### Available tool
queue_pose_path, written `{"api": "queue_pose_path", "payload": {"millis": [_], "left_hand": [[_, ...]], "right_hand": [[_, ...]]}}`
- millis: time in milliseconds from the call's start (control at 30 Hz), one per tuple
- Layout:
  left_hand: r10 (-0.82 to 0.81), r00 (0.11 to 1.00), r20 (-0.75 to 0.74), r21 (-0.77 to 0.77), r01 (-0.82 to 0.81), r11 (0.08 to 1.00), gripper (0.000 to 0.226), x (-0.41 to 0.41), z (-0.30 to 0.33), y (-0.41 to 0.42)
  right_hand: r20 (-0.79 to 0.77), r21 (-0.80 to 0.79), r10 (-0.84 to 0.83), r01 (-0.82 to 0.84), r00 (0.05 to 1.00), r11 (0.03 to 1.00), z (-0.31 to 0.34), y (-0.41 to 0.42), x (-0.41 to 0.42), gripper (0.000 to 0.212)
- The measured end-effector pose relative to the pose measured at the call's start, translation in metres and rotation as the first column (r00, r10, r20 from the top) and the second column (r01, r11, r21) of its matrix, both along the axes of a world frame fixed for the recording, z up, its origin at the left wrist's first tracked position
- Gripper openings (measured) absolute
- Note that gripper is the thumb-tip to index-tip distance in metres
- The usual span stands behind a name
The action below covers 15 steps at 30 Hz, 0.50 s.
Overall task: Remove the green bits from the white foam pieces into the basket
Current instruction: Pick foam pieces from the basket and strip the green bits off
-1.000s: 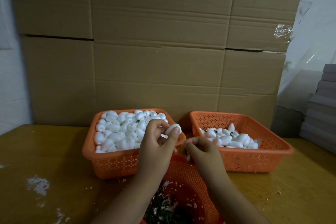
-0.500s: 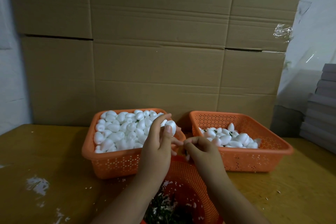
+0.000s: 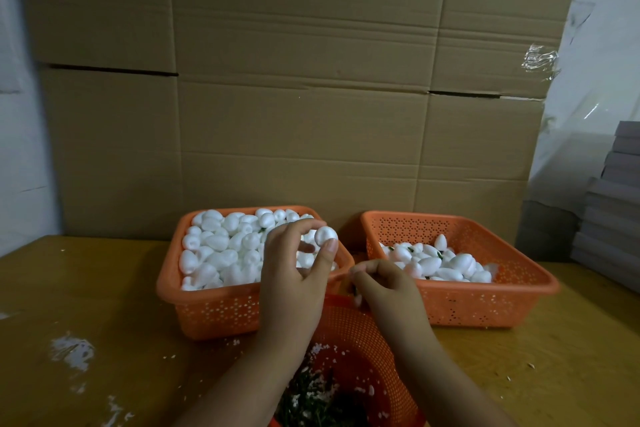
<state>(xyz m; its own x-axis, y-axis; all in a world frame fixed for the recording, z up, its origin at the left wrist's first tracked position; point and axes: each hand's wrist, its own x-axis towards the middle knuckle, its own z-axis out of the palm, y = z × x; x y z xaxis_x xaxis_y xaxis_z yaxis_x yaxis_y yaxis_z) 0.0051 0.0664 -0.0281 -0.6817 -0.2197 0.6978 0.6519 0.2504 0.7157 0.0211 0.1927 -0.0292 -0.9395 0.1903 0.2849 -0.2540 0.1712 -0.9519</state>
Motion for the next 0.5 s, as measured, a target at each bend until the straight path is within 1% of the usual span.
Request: {"api": "queue_pose_path", "payload": {"millis": [67,167,267,433,500], "left_hand": [[0.038,0.999,0.01,0.011,-0.038,0.999,0.017,-0.0003,0.0009,-0.0006],[-0.028,0.997,0.072,0.083,0.021,0.996,0.011,-0.0004,0.0012,-0.0001],[-0.103,0.99,0.101,0.139,0.088,0.986,0.009,0.0019,0.0021,0.0008],[-0.173,0.975,0.136,0.166,0.15,0.975,0.02,0.0049,0.0023,0.0032],[-0.197,0.972,0.13,0.155,0.176,0.972,0.026,0.0044,0.0025,0.0036]], "right_hand": [[0.007,-0.005,0.001,-0.001,1.0,1.0,-0.0004,0.0001,-0.0001,0.014],[0.012,-0.005,0.002,-0.002,1.0,1.0,-0.0003,-0.0003,-0.001,0.014],[0.002,-0.003,-0.003,0.003,1.0,1.0,-0.0009,-0.0001,-0.0007,0.014],[-0.008,0.006,-0.002,0.002,1.0,1.0,-0.0006,-0.0002,-0.0017,0.014],[-0.012,0.008,0.001,0.0,1.0,1.0,-0.0002,-0.0004,-0.0016,0.014]]}}
